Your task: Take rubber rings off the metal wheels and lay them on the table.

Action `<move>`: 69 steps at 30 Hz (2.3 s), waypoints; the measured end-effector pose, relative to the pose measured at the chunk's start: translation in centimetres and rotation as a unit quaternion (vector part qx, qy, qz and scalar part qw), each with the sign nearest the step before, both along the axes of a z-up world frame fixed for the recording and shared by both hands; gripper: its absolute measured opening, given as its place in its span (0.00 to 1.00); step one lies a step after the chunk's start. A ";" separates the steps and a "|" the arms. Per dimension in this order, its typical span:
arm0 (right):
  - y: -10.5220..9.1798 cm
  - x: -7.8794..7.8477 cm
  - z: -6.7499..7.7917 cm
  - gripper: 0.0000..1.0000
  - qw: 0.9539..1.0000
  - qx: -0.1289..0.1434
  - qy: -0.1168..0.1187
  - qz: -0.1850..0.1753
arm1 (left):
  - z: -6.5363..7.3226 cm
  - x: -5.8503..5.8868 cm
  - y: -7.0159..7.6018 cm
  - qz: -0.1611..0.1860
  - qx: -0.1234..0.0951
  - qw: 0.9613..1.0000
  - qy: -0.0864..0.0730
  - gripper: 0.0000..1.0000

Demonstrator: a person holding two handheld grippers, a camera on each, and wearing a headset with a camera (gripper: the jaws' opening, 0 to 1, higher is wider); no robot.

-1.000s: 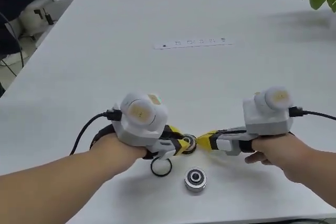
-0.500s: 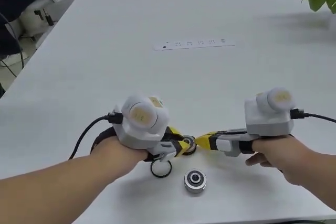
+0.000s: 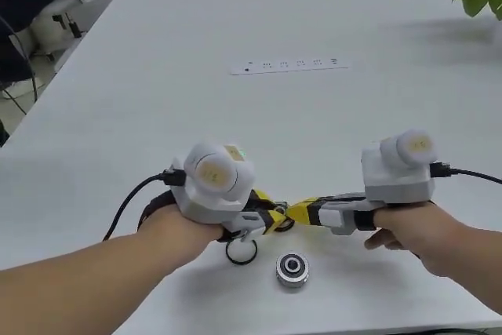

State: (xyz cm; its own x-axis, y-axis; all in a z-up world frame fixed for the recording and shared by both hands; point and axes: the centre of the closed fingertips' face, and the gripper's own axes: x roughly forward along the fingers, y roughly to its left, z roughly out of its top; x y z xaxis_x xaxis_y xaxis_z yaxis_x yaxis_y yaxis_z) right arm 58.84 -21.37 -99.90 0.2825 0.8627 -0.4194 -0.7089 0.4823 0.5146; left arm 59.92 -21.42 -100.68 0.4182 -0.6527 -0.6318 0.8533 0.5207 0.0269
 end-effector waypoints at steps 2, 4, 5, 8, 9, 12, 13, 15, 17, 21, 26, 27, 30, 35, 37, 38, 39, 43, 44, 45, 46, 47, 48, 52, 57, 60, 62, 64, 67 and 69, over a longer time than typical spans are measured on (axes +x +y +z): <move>0.1 -0.1 0.0 0.00 1.000 0.002 0.001 0.001 | 0.0 0.0 0.0 0.000 0.000 1.000 0.000 0.12; 0.1 -0.1 0.1 0.00 1.000 0.006 0.004 0.000 | 0.0 0.0 0.0 0.000 -0.001 1.000 -0.001 0.12; 0.1 -0.1 0.2 0.00 1.000 0.009 0.005 0.000 | 0.0 0.0 0.0 -0.001 -0.001 1.000 -0.001 0.12; 0.7 -0.4 1.1 0.00 0.999 0.043 0.015 0.008 | 0.0 0.0 -0.1 -0.001 -0.001 1.000 -0.002 0.12; 0.7 -0.4 1.1 0.00 0.999 0.035 0.010 0.012 | 0.0 0.0 -0.1 -0.001 -0.001 1.000 -0.002 0.12; 0.6 -0.1 0.9 0.00 0.999 0.029 0.005 0.016 | 0.0 0.0 -0.1 -0.001 -0.003 1.000 -0.001 0.12; 0.5 -0.1 0.8 0.00 0.999 0.029 0.006 0.014 | 0.0 0.0 -0.1 -0.001 -0.003 1.000 -0.001 0.12; 0.4 -0.1 0.6 0.00 1.000 0.024 0.005 0.011 | 0.0 -0.1 -0.1 -0.001 -0.003 1.000 -0.001 0.12; 0.2 0.1 0.4 0.00 1.000 0.018 0.004 0.005 | 0.0 -0.1 -0.1 0.000 -0.004 1.000 -0.002 0.13; -0.4 0.6 -0.1 0.00 1.000 0.002 0.004 -0.011 | 0.0 -0.1 -0.1 -0.001 -0.002 1.000 -0.003 0.13; -0.5 0.8 -0.1 0.00 1.000 -0.014 -0.006 -0.017 | 0.0 -0.2 -0.1 -0.002 0.002 1.000 -0.003 0.13; -0.6 0.8 -0.3 0.00 0.999 -0.025 -0.018 -0.011 | 0.0 -0.2 -0.1 -0.003 0.003 1.000 -0.003 0.13; -0.4 0.8 -0.3 0.00 0.999 -0.034 -0.030 -0.003 | 0.0 -0.2 -0.1 -0.004 0.004 1.000 -0.002 0.13; -0.5 0.9 -0.3 0.00 0.999 -0.033 -0.030 0.001 | 0.0 -0.5 -0.1 -0.007 0.007 1.000 0.003 0.14; -0.6 1.0 -0.4 0.00 0.999 -0.032 -0.025 0.000 | 0.1 -0.5 -0.1 -0.009 0.008 1.000 0.002 0.14; -0.6 0.9 -0.3 0.00 0.999 -0.031 -0.023 0.000 | 0.2 -0.5 -0.1 -0.010 0.008 1.000 0.001 0.14; -0.6 0.9 -0.3 0.00 0.999 -0.031 -0.022 0.000 | 0.2 -0.6 -0.1 -0.011 0.009 1.000 0.000 0.14; -0.7 0.9 -0.2 0.00 0.999 -0.027 -0.021 -0.002 | 0.5 -0.7 0.2 -0.015 0.008 1.000 0.001 0.13; -0.7 1.0 -0.1 0.00 0.999 -0.025 -0.020 -0.004 | 0.5 -0.8 0.2 -0.015 0.007 1.000 0.001 0.12; -0.7 1.1 0.0 0.00 1.000 -0.022 -0.018 -0.007 | 0.7 -0.9 0.3 -0.017 0.006 1.000 0.000 0.12; -0.7 1.1 0.1 0.00 1.000 -0.019 -0.016 -0.009 | 0.9 -1.0 0.3 -0.019 0.004 1.000 -0.001 0.13; -0.7 1.1 0.2 0.00 1.000 -0.015 -0.013 -0.012 | 1.0 -1.1 0.3 -0.020 0.003 1.000 -0.002 0.13; -0.7 1.0 0.3 0.00 1.000 -0.015 -0.012 -0.012 | 1.2 -1.2 0.3 -0.021 0.001 1.000 -0.003 0.14; -0.5 0.7 0.7 0.00 1.000 -0.013 -0.013 -0.013 | 1.8 -1.6 0.4 -0.027 -0.006 1.000 -0.007 0.15; -0.3 0.3 1.2 0.00 1.000 -0.010 -0.014 -0.011 | 2.6 -1.9 0.7 -0.029 -0.012 0.999 -0.012 0.18; -0.2 0.1 1.5 0.00 1.000 -0.008 -0.014 -0.009 | 3.1 -2.1 1.0 -0.027 -0.016 0.999 -0.015 0.20; -0.1 0.0 1.7 0.00 1.000 -0.007 -0.014 -0.009 | 3.4 -2.3 1.2 -0.027 -0.017 0.999 -0.017 0.20; 0.0 -0.1 1.9 0.00 1.000 -0.005 -0.014 -0.008 | 3.7 -2.5 1.5 -0.026 -0.018 0.999 -0.018 0.21; 0.1 -0.2 2.2 0.00 1.000 -0.004 -0.014 -0.006 | 4.0 -2.7 2.0 -0.025 -0.020 0.999 -0.019 0.23; 0.2 -0.3 2.4 0.00 1.000 -0.003 -0.015 -0.005 | 4.3 -2.9 2.3 -0.024 -0.021 0.999 -0.020 0.24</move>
